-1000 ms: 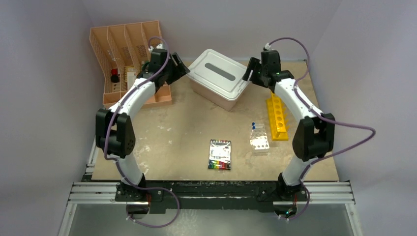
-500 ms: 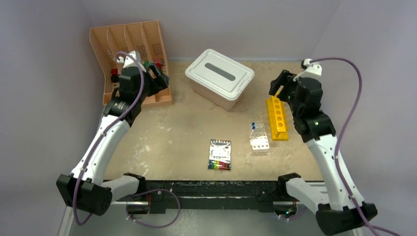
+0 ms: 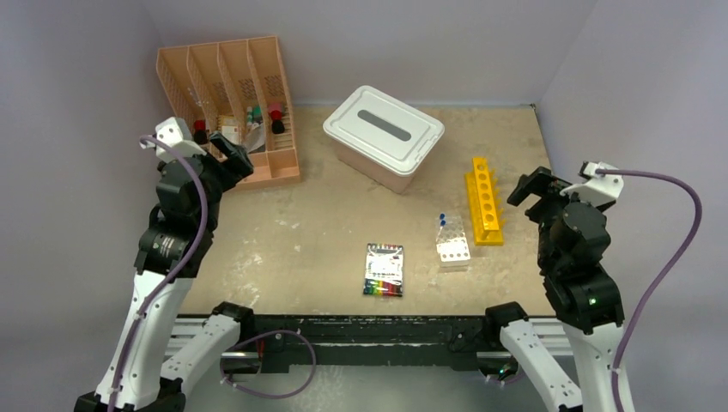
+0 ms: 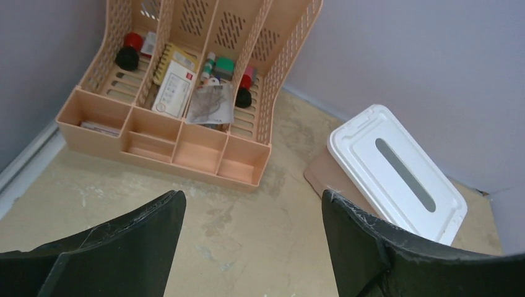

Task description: Organize the chemistry lab equipment

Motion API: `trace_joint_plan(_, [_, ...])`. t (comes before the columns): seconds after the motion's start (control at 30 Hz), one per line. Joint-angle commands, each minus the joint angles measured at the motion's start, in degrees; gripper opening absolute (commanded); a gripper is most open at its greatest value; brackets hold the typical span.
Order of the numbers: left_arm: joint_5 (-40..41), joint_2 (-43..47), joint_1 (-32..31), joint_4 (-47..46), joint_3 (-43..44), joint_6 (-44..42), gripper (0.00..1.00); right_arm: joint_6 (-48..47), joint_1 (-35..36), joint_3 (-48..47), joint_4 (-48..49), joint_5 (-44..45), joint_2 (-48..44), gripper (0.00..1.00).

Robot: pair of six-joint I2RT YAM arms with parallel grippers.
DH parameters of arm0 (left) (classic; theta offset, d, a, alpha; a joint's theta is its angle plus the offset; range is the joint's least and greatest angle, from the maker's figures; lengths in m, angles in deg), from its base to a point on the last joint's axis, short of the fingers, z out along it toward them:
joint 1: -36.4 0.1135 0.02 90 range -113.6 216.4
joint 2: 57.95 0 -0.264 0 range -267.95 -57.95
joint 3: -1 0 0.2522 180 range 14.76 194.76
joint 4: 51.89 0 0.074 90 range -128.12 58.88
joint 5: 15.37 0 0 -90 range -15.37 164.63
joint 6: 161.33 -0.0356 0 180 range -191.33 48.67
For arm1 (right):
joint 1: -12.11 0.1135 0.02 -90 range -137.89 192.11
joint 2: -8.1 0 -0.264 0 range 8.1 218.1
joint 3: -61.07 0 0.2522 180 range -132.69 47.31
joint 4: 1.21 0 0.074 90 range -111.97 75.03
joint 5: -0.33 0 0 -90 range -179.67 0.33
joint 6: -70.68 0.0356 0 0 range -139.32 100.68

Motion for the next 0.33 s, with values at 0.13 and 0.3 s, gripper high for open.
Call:
trace_joint_plan(0.13, [2.47,1.71,0.24,2.74,0.30,-1.47,0.82,-0.40,-0.14,0.03,-3.08,2.80,-2.91,0.99])
trace_joint_plan(0.3, [2.44,2.91,0.24,2.26,-0.39,-0.88,0.83,0.05,-0.09,0.95,-2.97,1.96,-3.45,0.99])
